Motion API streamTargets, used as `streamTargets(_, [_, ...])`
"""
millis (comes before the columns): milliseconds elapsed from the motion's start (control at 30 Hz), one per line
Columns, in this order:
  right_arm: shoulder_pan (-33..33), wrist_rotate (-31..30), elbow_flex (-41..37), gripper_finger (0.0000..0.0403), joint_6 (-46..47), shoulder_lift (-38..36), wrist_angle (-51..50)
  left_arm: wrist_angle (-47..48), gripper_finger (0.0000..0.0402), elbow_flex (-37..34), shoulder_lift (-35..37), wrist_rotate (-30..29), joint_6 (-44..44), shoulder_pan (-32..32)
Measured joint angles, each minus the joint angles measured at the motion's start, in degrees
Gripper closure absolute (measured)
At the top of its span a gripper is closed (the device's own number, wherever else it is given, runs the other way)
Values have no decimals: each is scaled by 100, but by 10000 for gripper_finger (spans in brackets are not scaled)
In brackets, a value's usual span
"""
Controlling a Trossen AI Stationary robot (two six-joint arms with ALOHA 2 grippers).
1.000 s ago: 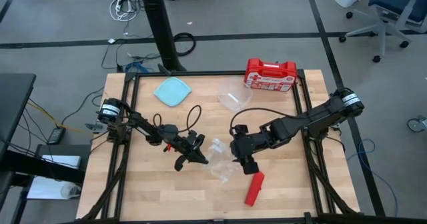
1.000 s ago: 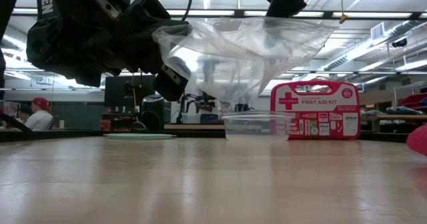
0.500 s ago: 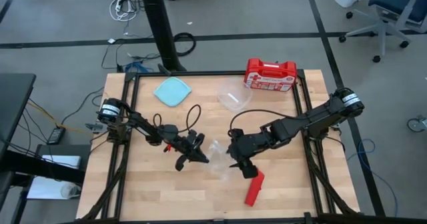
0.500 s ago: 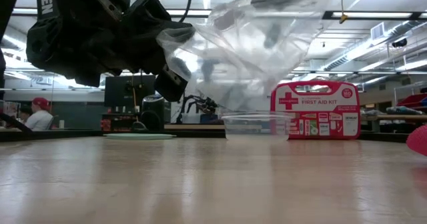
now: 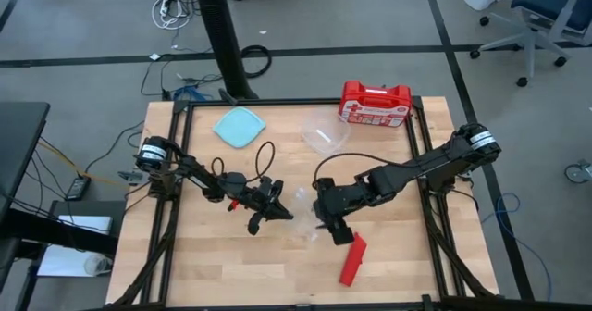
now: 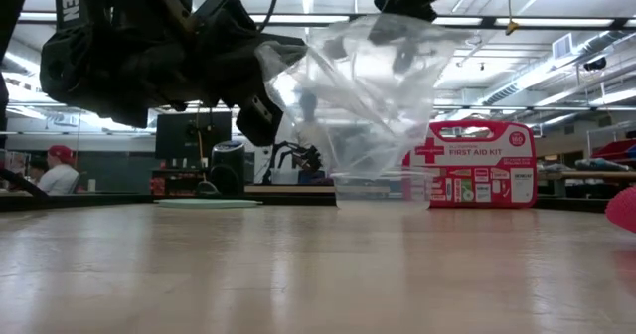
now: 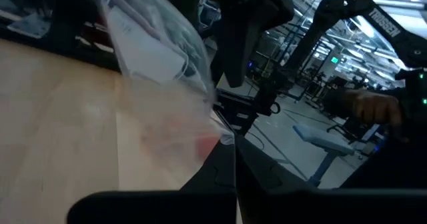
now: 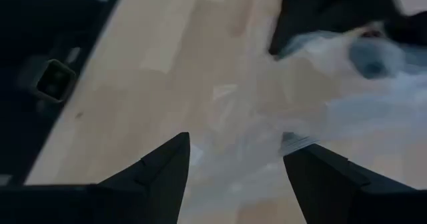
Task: Roll bandage
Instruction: Open the transparent zip bag
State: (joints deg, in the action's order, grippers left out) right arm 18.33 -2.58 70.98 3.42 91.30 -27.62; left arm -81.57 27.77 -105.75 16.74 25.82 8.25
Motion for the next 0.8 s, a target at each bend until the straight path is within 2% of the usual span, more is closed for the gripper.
streamTargets(67, [-12,-250,9,171,165,44,-46,-51,401,0,-2,-9,-38,0])
streamTargets(167, [-33,298,1,175,-189,56,-103,-44,401,7,-2,-32,-41,0])
streamTargets(267, [11,-424,4,182,-37,39,-11,-21,401,7,0,-36,-72,-2])
streamTargets(300, [9,-353,4,184,-56,32,-2,-3,401,7,0,-36,-101,0])
streamTargets(367, [-16,311,4,188,-402,30,74,-6,401,7,0,-34,-117,0])
streamTargets(400, [-23,338,4,190,-456,42,179,-8,401,7,0,-34,-117,0])
streamTargets(500, [-37,-605,4,197,-102,47,216,-34,401,7,0,-34,-115,0])
streamTargets(567, [-117,-722,4,201,-92,50,194,-33,401,7,-1,-29,-115,0])
streamTargets(633, [-169,-567,4,204,-96,51,261,-37,401,7,0,-20,-115,0])
streamTargets(700, [-193,-94,6,204,-217,51,307,-111,401,7,-1,7,-113,0])
streamTargets(800, [-314,-40,6,204,76,51,199,-129,401,7,0,23,-109,2])
